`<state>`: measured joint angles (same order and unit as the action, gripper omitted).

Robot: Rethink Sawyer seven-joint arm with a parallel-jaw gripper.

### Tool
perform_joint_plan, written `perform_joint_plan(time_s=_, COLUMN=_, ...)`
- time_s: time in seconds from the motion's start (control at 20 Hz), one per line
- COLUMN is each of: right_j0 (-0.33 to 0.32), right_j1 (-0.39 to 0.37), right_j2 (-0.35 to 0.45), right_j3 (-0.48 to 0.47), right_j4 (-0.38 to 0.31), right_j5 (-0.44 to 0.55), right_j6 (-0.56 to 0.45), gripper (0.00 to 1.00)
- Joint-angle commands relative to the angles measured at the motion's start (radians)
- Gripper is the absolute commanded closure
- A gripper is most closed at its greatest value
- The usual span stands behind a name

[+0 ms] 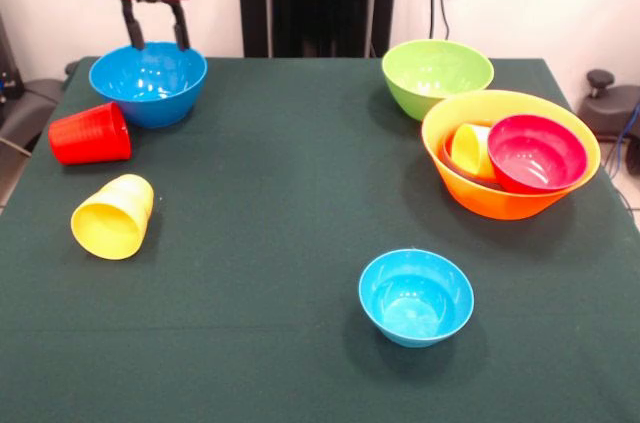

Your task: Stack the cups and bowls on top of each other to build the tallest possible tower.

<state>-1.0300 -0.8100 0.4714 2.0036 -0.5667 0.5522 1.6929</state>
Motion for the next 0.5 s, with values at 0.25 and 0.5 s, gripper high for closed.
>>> perform_joint_plan(time_s=0.25, right_j0=0.141, right_j1=0.203, right_j2=-0.158, right_j3=-0.064, right_j4=-0.159, right_j5=-0.174, right_j6=0.14, gripper=0.0)
perform_joint_plan(time_s=0.5, right_j0=0.168, right_j1=0.235, right_j2=-0.198, right_j3=-0.066, right_j4=-0.149, right_j5=-0.233, right_j6=0.148, gripper=0.0)
